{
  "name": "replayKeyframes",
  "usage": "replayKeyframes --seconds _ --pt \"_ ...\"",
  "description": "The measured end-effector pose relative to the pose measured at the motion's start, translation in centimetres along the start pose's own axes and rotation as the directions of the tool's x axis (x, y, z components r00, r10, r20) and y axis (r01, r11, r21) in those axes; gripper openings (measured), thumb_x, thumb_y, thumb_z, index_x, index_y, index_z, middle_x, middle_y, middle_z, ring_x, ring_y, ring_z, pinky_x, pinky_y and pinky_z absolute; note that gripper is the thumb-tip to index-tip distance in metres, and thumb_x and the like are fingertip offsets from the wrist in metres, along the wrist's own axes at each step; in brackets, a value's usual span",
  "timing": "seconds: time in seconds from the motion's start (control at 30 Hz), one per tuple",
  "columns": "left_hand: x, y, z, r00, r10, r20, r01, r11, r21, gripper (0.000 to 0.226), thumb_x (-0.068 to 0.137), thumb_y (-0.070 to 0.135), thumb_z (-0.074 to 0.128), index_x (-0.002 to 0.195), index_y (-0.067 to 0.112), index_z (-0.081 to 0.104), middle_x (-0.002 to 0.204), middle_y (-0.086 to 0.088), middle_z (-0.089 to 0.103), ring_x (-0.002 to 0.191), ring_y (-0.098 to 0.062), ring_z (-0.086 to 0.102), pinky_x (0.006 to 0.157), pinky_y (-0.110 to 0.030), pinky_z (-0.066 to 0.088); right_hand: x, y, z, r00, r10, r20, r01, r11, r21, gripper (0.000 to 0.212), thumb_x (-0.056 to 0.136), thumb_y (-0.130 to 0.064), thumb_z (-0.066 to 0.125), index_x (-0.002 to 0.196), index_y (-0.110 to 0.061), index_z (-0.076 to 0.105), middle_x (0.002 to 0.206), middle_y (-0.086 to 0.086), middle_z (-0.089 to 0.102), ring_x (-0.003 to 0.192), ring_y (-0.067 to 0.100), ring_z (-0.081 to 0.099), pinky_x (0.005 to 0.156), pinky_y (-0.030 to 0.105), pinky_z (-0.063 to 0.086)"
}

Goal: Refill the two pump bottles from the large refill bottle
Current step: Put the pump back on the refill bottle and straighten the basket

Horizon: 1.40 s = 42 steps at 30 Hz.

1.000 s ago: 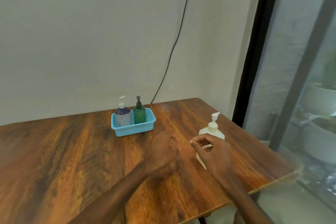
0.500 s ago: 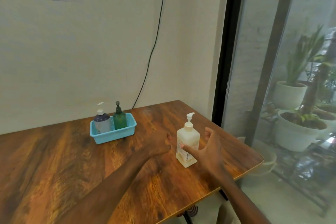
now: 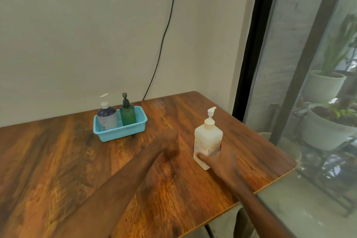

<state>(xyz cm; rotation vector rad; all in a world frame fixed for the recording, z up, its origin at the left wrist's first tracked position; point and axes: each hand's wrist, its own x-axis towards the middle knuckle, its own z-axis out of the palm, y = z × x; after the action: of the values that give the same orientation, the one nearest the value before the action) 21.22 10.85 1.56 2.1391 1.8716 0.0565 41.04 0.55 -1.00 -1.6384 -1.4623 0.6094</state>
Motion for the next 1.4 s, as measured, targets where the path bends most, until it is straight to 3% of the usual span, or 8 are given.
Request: replayKeyframes --seconds 0.17,0.33,0.43,0.53,0.63,0.73,1.23,1.4 --pt "4.3 -0.6 0.5 1.000 0.000 0.026 0.001 1.000 -0.019 0.028 0.097 0.030 0.069 0.120 0.018 0.060 0.113 -0.003 0.063 0.097 -0.018 0.061 0.081 -0.030 0.051 3.4 -0.8 0.5 1.000 0.023 0.020 -0.023 1.000 0.013 0.084 0.068 -0.044 0.092 0.139 -0.020 0.053 0.140 -0.001 0.063 0.121 0.017 0.065 0.095 0.036 0.057" --pt "7.6 -0.7 0.7 0.998 -0.057 -0.041 0.053 0.994 -0.098 0.035 0.101 0.036 0.062 0.128 0.015 0.060 0.130 -0.009 0.063 0.117 -0.026 0.062 0.103 -0.042 0.053 7.8 -2.5 0.8 1.000 0.014 0.023 -0.015 0.998 0.056 0.080 0.071 -0.036 0.092 0.138 -0.020 0.052 0.139 0.001 0.063 0.120 0.016 0.063 0.088 0.024 0.048" --pt "9.8 -1.2 0.1 0.998 -0.045 -0.051 0.039 0.992 -0.120 0.049 0.099 0.044 0.063 0.135 0.012 0.056 0.138 -0.012 0.060 0.125 -0.028 0.059 0.108 -0.043 0.050 13.0 -3.6 -0.2 0.978 -0.170 0.121 0.176 0.984 -0.037 0.082 0.070 -0.049 0.089 0.139 -0.037 0.046 0.129 -0.017 0.063 0.114 0.003 0.063 0.094 0.025 0.053" --pt "12.0 -1.6 -0.7 0.997 -0.048 -0.063 0.039 0.988 -0.148 0.060 0.092 0.047 0.071 0.136 0.009 0.055 0.136 -0.012 0.060 0.124 -0.029 0.059 0.106 -0.042 0.050 18.6 -4.3 0.0 0.962 -0.174 0.211 0.201 0.973 -0.113 0.070 0.071 -0.056 0.084 0.130 -0.039 0.051 0.112 -0.020 0.064 0.107 0.004 0.066 0.092 0.032 0.058" --pt "14.5 -1.9 -1.1 0.999 -0.032 -0.044 0.026 0.991 -0.132 0.072 0.084 0.054 0.078 0.136 0.010 0.056 0.135 -0.012 0.063 0.121 -0.031 0.061 0.104 -0.047 0.052 23.8 -3.8 3.3 0.996 -0.083 0.044 0.083 0.997 0.008 0.070 0.073 -0.041 0.089 0.131 -0.021 0.055 0.116 -0.012 0.064 0.112 0.012 0.063 0.101 0.040 0.054" --pt "16.7 -1.9 -1.1 0.999 -0.031 -0.008 0.030 0.995 -0.096 0.075 0.079 0.055 0.081 0.135 0.013 0.055 0.136 -0.011 0.061 0.123 -0.032 0.059 0.106 -0.051 0.050 28.5 -3.1 5.6 0.992 -0.030 -0.126 0.040 0.996 0.075 0.086 0.054 -0.050 0.093 0.126 -0.017 0.060 0.124 -0.001 0.070 0.111 0.019 0.068 0.092 0.035 0.058" --pt "18.8 -1.3 -0.8 0.996 -0.087 0.010 0.087 0.995 0.050 0.062 0.085 0.047 0.079 0.131 0.012 0.058 0.136 -0.011 0.059 0.125 -0.031 0.057 0.107 -0.049 0.049 33.5 0.5 10.1 0.989 -0.115 -0.089 0.117 0.993 0.019 0.075 0.068 -0.042 0.091 0.131 -0.020 0.058 0.133 0.004 0.068 0.118 0.024 0.066 0.082 0.024 0.047" --pt "17.9 -1.0 -0.9 0.996 -0.082 0.022 0.081 0.996 0.045 0.061 0.089 0.046 0.075 0.135 0.011 0.056 0.142 -0.014 0.056 0.132 -0.033 0.053 0.112 -0.050 0.045 35.1 3.7 11.7 0.995 -0.062 -0.084 0.065 0.997 0.036 0.106 0.040 -0.067 0.093 0.130 -0.029 0.052 0.124 -0.009 0.066 0.110 0.011 0.064 0.090 0.034 0.058"
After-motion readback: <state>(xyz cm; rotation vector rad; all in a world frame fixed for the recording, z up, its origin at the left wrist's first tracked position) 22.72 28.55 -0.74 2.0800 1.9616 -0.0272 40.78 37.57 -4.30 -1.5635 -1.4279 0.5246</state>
